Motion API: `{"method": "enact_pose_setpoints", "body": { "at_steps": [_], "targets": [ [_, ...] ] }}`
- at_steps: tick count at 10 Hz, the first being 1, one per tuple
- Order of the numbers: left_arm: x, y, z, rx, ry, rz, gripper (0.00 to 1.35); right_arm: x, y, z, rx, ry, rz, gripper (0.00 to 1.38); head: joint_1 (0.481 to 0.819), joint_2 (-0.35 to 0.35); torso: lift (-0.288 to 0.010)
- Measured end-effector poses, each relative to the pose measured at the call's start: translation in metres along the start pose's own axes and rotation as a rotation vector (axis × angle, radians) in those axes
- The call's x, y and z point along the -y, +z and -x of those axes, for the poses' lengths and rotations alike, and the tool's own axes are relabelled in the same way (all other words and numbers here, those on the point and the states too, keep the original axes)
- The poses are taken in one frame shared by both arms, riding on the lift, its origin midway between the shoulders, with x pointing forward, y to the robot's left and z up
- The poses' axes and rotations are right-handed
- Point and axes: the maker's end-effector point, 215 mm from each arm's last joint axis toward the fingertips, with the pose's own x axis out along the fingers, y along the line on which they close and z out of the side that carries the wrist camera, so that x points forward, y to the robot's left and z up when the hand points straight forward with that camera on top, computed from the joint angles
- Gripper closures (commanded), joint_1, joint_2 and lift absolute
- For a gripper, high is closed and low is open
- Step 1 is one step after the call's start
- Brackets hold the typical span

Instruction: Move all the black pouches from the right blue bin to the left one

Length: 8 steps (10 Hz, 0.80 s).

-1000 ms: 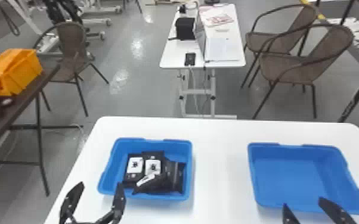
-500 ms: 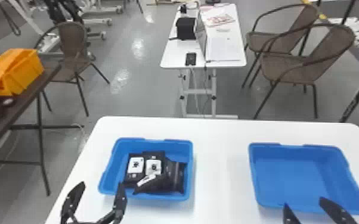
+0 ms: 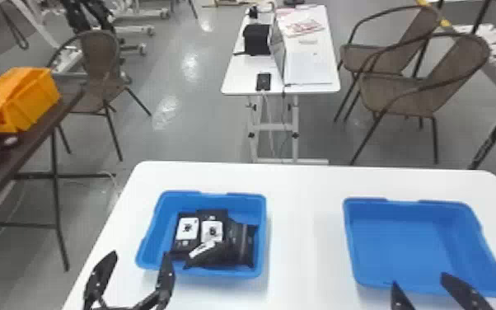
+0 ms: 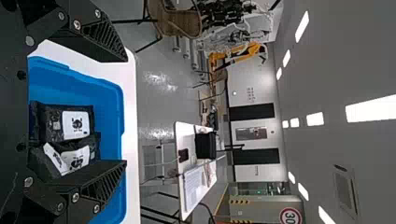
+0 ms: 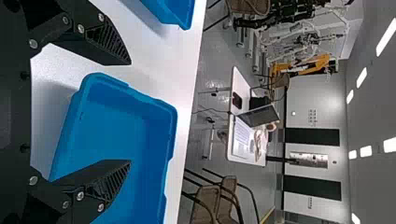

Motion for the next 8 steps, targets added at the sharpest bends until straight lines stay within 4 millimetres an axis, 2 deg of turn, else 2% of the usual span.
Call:
{"method": "enact_pose_setpoints", "body": {
  "at_steps": [8],
  "targets": [
    [-0.0007,0.0013,0.0004,0.005,0.001,-0.001,0.27,-0.0005,-0.0006,0.0003,0.002,0.001,-0.001,0.29,0.695,0.126,0.01]
  ]
}}
